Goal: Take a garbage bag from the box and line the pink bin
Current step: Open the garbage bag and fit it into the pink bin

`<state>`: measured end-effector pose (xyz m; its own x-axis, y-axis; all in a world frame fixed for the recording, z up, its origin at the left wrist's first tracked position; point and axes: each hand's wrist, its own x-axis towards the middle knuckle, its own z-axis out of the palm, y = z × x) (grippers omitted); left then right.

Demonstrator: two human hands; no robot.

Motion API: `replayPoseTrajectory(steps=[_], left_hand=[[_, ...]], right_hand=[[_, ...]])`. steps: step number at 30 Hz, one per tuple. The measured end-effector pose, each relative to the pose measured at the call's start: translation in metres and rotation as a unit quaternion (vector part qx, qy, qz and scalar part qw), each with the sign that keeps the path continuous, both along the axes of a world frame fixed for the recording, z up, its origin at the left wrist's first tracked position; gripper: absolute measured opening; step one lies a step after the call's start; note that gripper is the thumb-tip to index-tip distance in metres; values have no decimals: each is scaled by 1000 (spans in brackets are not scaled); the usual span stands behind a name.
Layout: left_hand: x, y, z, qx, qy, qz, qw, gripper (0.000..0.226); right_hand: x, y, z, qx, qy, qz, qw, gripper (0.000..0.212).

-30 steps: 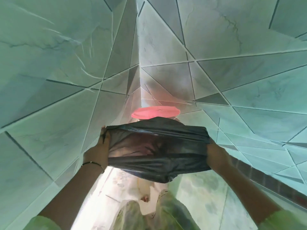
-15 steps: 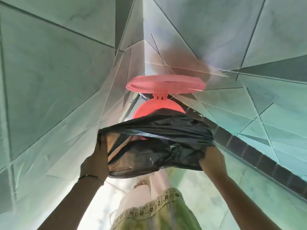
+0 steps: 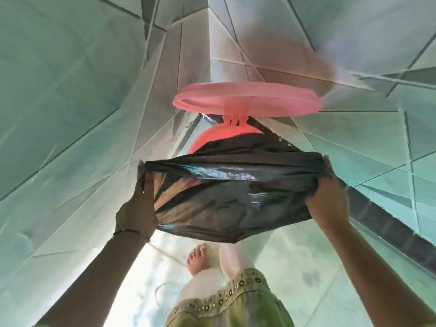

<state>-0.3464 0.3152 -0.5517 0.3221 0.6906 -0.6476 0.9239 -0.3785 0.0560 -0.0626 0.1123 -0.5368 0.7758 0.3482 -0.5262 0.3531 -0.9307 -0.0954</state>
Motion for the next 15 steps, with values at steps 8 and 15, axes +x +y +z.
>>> replayPoseTrajectory(steps=[8, 15], left_hand=[[6, -10, -16, 3, 27, 22, 999, 93], [1, -13, -36, -17, -11, -7, 1000, 94]], right_hand=[[-58, 4, -7, 126, 85, 345, 926, 79], [-11, -2, -26, 57, 36, 169, 983, 38]])
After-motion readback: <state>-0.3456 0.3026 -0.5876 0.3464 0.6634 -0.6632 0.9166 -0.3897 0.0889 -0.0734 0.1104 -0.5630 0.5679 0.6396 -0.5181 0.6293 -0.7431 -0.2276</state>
